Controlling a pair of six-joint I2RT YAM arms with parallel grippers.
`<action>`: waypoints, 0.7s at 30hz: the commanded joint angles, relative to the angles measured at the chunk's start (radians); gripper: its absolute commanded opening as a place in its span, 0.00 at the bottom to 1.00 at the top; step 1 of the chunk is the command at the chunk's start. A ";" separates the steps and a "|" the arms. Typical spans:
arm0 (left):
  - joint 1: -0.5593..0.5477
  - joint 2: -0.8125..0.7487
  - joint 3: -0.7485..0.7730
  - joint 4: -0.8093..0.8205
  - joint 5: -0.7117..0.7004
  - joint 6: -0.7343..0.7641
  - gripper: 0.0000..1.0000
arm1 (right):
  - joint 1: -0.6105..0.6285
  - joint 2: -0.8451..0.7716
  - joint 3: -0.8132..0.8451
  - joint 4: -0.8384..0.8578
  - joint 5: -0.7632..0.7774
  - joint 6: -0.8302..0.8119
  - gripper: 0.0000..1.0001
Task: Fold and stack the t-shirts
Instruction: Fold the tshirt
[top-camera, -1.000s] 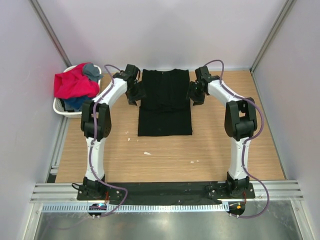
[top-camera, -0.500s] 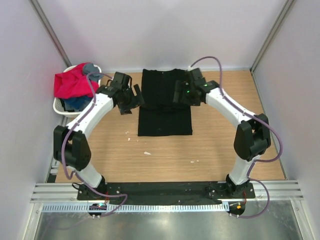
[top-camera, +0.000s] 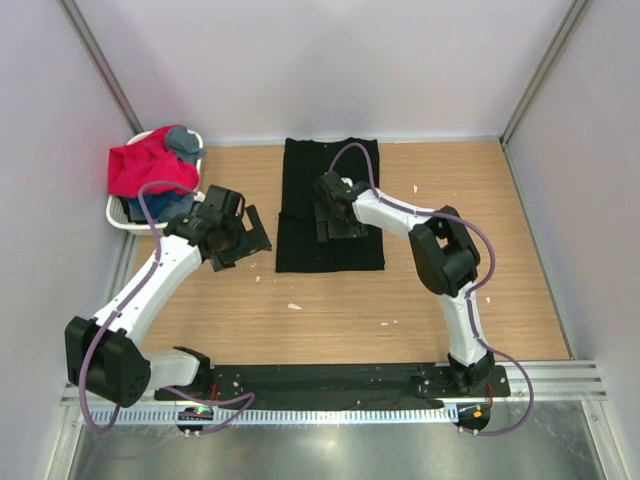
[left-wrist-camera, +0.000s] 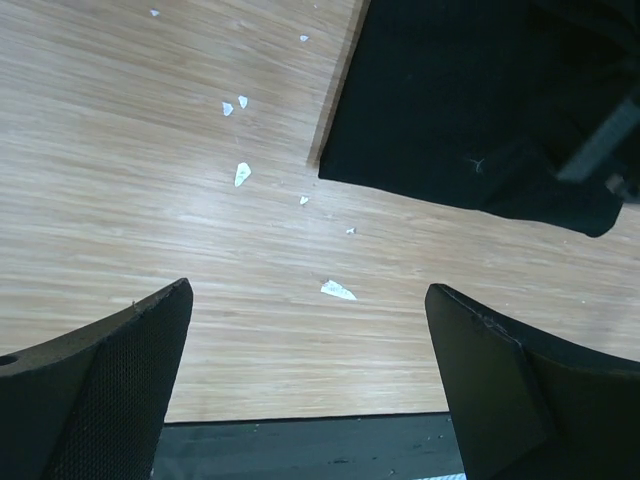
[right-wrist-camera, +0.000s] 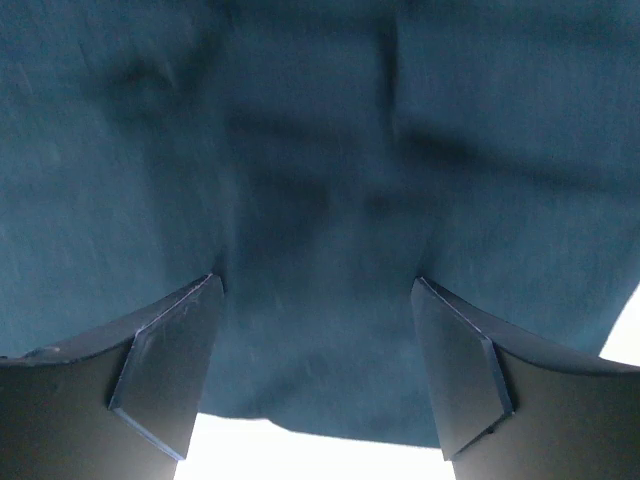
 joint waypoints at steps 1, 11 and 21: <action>0.004 -0.049 -0.007 -0.055 -0.062 0.014 1.00 | 0.001 0.048 0.152 -0.008 0.064 -0.040 0.82; 0.015 -0.086 -0.049 -0.100 -0.068 0.031 1.00 | -0.025 0.245 0.433 -0.068 0.148 -0.082 0.80; 0.030 -0.046 -0.024 -0.071 -0.042 0.077 1.00 | -0.144 0.371 0.759 -0.030 0.085 -0.120 0.84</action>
